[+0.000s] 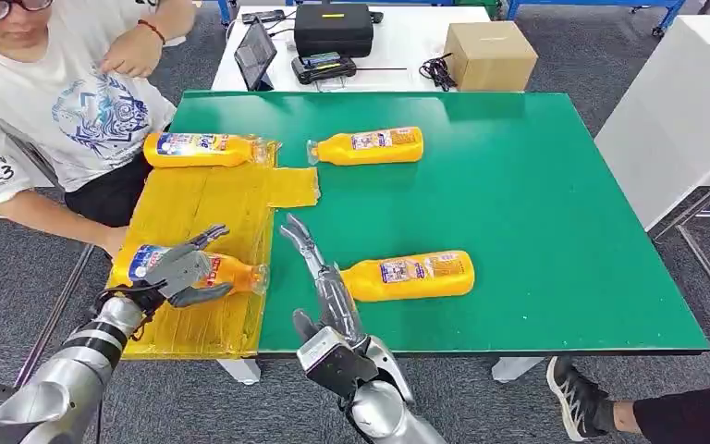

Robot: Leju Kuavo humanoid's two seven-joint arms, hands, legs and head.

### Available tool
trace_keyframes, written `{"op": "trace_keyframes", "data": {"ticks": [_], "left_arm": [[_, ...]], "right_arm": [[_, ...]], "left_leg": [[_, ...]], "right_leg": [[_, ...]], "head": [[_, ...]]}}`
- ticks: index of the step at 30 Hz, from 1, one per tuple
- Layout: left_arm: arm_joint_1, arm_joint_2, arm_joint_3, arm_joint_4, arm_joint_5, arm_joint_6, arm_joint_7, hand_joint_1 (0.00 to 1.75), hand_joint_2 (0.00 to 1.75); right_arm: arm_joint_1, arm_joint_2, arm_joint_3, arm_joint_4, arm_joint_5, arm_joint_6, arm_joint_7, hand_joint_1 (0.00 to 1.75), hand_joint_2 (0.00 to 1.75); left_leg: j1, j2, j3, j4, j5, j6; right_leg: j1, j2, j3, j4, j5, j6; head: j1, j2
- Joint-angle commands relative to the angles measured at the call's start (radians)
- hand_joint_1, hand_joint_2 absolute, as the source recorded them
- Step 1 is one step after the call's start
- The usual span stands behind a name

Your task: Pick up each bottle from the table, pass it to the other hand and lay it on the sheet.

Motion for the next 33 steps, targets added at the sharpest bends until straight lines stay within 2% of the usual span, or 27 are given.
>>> {"op": "trace_keyframes", "data": {"ticks": [1, 3, 6, 7, 8, 9, 11, 13, 14, 16, 23, 27, 29, 31, 33], "left_arm": [[0.045, -0.046, 0.069, 0.006, 0.089, 0.010, 0.010, 0.00, 0.00], [0.044, -0.069, 0.117, -0.006, 0.164, 0.037, -0.017, 0.00, 0.00], [0.041, -0.079, 0.114, -0.015, 0.176, 0.055, -0.015, 0.00, 0.00], [0.045, -0.091, 0.138, -0.038, 0.197, 0.113, -0.037, 0.00, 0.00], [0.043, -0.120, 0.157, -0.073, 0.239, 0.311, -0.125, 0.00, 0.00], [0.035, -0.127, 0.165, -0.081, 0.249, 0.327, -0.120, 0.00, 0.00], [0.050, -0.153, 0.182, -0.182, 0.274, 0.516, -0.140, 0.00, 0.00], [0.051, -0.143, 0.145, -0.202, 0.272, 0.597, -0.140, 0.00, 0.00], [0.081, -0.131, 0.089, -0.292, 0.316, 0.736, -0.140, 0.00, 0.00], [0.095, -0.115, 0.044, -0.352, 0.396, 0.796, -0.140, 0.00, 0.00], [0.101, -0.110, 0.044, -0.365, 0.378, 0.808, -0.140, 0.00, 0.00], [0.134, -0.151, 0.116, -0.528, 0.413, 0.808, -0.140, 0.00, 0.00], [0.135, -0.154, 0.090, -0.555, 0.488, 0.808, -0.140, 0.00, 0.00], [0.136, -0.152, 0.093, -0.537, 0.598, 0.792, -0.140, 0.00, 0.00], [0.139, -0.162, 0.144, -0.500, 0.705, 0.707, -0.140, 0.00, 0.00]], "right_arm": [[-0.018, 0.008, 0.013, 0.087, 0.000, -0.015, 0.009, 0.00, 0.00], [-0.031, 0.002, 0.024, 0.105, 0.002, -0.024, 0.013, 0.00, 0.00], [-0.037, 0.001, 0.025, 0.119, 0.000, -0.028, 0.010, 0.00, 0.00], [-0.039, 0.001, 0.026, 0.122, -0.001, -0.028, 0.010, 0.00, 0.00], [-0.047, -0.001, 0.034, 0.126, -0.005, -0.034, 0.010, 0.00, 0.00], [-0.050, 0.000, 0.034, 0.127, -0.006, -0.033, 0.010, 0.00, 0.00], [-0.056, 0.004, 0.036, 0.133, -0.011, -0.038, 0.013, 0.00, 0.00], [-0.062, 0.005, 0.041, 0.140, -0.014, -0.041, 0.013, 0.00, 0.00], [-0.066, 0.004, 0.049, 0.146, -0.016, -0.048, 0.014, 0.00, 0.00], [-0.068, 0.004, 0.054, 0.150, -0.020, -0.057, 0.014, 0.00, 0.00], [-0.069, 0.004, 0.056, 0.150, -0.021, -0.059, 0.013, 0.00, 0.00], [-0.064, -0.007, 0.055, 0.138, -0.019, -0.081, 0.011, 0.00, 0.00], [-0.054, -0.024, 0.048, 0.109, 0.001, -0.109, 0.015, 0.00, 0.00], [-0.036, -0.043, 0.031, 0.064, 0.054, -0.135, 0.050, 0.00, 0.00], [-0.041, -0.088, 0.007, 0.027, 0.134, -0.161, 0.123, 0.00, 0.00]], "left_leg": [[0.000, 0.001, 0.001, -0.001, 0.000, -0.001], [0.000, 0.001, 0.002, -0.001, 0.000, -0.001], [0.001, 0.001, 0.001, -0.001, 0.000, -0.001], [0.001, 0.002, 0.001, -0.001, 0.000, -0.001], [0.001, 0.001, 0.000, -0.001, 0.000, -0.001], [0.001, 0.000, -0.001, -0.001, 0.000, -0.001], [0.001, -0.001, -0.002, 0.000, 0.000, -0.001], [0.001, 0.001, -0.006, 0.001, 0.000, 0.000], [0.001, 0.001, -0.006, 0.001, -0.001, -0.001], [0.001, 0.002, -0.009, 0.001, 0.000, 0.000], [0.002, 0.002, -0.010, 0.000, -0.001, -0.001], [0.001, 0.004, -0.012, 0.001, -0.001, 0.000], [0.001, 0.002, -0.013, 0.001, 0.000, 0.000], [0.001, 0.001, -0.013, 0.000, 0.000, 0.000], [0.001, 0.001, -0.012, 0.000, 0.000, 0.000]], "right_leg": [[0.000, 0.001, 0.001, -0.001, 0.000, -0.001], [0.000, 0.001, 0.001, -0.001, 0.000, -0.001], [0.001, 0.001, 0.001, -0.002, 0.000, -0.001], [0.001, 0.001, 0.001, -0.002, 0.000, -0.002], [0.001, 0.001, 0.000, -0.001, 0.000, -0.002], [0.001, 0.000, -0.001, -0.001, 0.000, -0.001], [0.001, -0.001, -0.001, -0.001, 0.000, -0.001], [0.001, 0.000, -0.006, 0.000, 0.001, -0.001], [0.002, 0.000, -0.007, 0.000, 0.001, -0.002], [0.001, 0.001, -0.009, 0.000, 0.001, -0.001], [0.002, 0.000, -0.010, 0.000, 0.000, -0.002], [0.002, 0.002, -0.013, 0.000, 0.001, -0.001], [0.001, 0.000, -0.014, 0.000, 0.001, -0.001], [0.001, -0.001, -0.013, -0.001, 0.001, -0.001], [0.001, -0.001, -0.013, -0.001, 0.001, -0.002]], "head": [[0.000, 0.000], [0.000, 0.000], [0.000, 0.000], [0.000, 0.000], [0.000, 0.000], [0.000, 0.000], [0.000, 0.000], [0.000, 0.000], [0.000, 0.000], [0.000, 0.000], [0.000, 0.000], [0.000, 0.000], [0.000, 0.000], [0.000, 0.000], [0.000, 0.000]]}}
